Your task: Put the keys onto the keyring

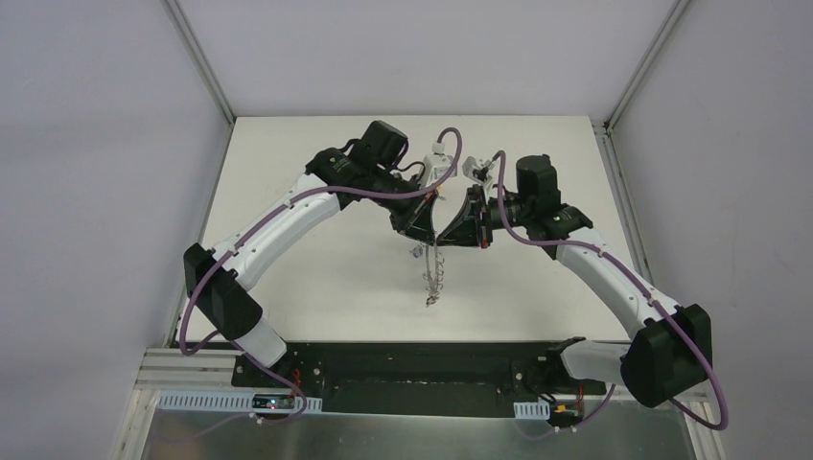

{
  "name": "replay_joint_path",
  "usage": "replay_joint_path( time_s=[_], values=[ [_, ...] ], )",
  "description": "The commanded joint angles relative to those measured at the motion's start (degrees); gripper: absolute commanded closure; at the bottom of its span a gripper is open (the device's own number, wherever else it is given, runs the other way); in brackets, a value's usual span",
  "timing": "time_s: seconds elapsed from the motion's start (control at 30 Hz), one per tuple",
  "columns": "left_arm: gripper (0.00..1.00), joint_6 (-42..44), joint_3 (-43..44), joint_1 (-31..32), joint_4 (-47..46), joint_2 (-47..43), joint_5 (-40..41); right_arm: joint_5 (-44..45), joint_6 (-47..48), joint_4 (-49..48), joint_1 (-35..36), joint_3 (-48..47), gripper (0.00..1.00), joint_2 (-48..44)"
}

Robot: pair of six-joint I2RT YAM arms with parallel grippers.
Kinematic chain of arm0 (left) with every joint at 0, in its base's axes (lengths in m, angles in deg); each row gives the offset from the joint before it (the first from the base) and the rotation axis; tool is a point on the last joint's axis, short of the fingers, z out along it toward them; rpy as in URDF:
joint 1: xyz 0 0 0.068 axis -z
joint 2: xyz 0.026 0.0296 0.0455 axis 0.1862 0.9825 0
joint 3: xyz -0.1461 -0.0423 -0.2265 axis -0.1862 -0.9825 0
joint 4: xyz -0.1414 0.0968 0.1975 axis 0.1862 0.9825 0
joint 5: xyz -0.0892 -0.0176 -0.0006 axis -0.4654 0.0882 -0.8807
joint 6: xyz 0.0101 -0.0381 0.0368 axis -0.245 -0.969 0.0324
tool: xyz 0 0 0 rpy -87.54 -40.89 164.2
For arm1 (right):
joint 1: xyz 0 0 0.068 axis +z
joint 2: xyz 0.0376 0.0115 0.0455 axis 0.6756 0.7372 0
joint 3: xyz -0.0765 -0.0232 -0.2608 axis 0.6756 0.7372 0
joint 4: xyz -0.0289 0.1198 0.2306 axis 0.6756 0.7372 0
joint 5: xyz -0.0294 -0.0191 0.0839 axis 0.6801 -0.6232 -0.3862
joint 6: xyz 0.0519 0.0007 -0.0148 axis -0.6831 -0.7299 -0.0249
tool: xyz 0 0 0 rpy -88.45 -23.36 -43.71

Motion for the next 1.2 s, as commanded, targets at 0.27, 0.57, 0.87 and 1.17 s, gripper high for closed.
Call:
replay_joint_path(
  time_s=[0.27, 0.57, 0.87, 1.17],
  values=[
    [0.89, -5.2, -4.3, -3.5, -12.7, -4.0, -9.6, -2.0, -13.0, -14.1, -1.6, -1.1, 1.0, 1.0],
    [0.87, -5.5, -6.0, -4.2, -15.1, -5.0, -9.9, -2.4, -17.5, -18.5, -2.4, 0.2, 1.0, 1.2],
    [1.0, -5.6, -6.0, -4.2, -15.2, -4.5, -11.1, -1.5, -19.3, -20.3, -3.2, 1.2, 1.0, 1.1],
    [1.0, 3.5, -5.7, -4.2, -7.9, -6.9, 0.8, 2.7, -15.0, -16.2, -4.8, 1.2, 0.7, 0.1]
  ],
)
